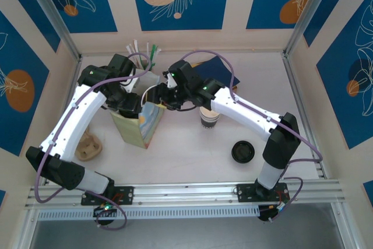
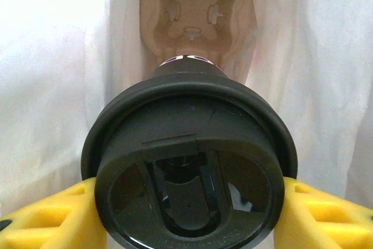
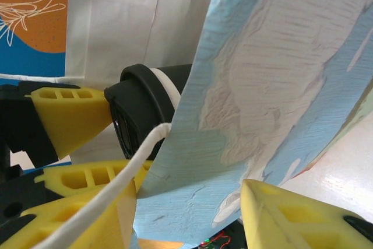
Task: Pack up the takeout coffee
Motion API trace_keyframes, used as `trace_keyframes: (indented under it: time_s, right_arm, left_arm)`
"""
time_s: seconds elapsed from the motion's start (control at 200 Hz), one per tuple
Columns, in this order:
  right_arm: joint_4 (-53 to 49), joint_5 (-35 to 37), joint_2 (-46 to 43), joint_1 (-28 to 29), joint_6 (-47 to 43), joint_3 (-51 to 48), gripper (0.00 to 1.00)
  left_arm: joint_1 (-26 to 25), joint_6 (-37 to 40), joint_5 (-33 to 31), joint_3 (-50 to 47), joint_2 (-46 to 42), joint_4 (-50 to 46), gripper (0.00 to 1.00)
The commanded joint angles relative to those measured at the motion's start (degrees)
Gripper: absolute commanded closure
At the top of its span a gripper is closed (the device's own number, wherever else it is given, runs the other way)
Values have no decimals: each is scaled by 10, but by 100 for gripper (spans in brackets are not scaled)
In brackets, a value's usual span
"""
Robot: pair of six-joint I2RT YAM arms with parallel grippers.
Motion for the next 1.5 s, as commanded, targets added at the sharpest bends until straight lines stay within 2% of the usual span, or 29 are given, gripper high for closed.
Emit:
trace_keyframes:
  time_s: [0.0, 0.26, 0.38, 0.515, 0.85, 1.045, 1.496]
  right_arm:
    - [12, -2, 10, 3, 11, 25, 46]
    - [-2, -7, 24, -3, 3, 44, 43]
    - [-30, -13, 33, -3, -12, 58, 49]
    - [-47, -5, 25, -3, -35, 58, 59]
    - [-69, 9, 4, -9, -64, 40, 66]
    - [-70, 22, -12, -14, -72, 23, 66]
    - [-70, -8, 0, -11, -94, 43, 64]
  left_arm:
    - [7, 7, 15, 2, -9, -4, 45]
    - [7, 6, 16, -3, -8, -3, 45]
    - [7, 6, 11, -1, -7, -5, 46]
    - [7, 6, 5, 4, -4, -7, 45]
    - [7, 6, -26, 25, -1, -15, 45]
    - [7, 6, -26, 29, 6, -15, 45]
    - [8, 21, 11, -1, 24, 8, 45]
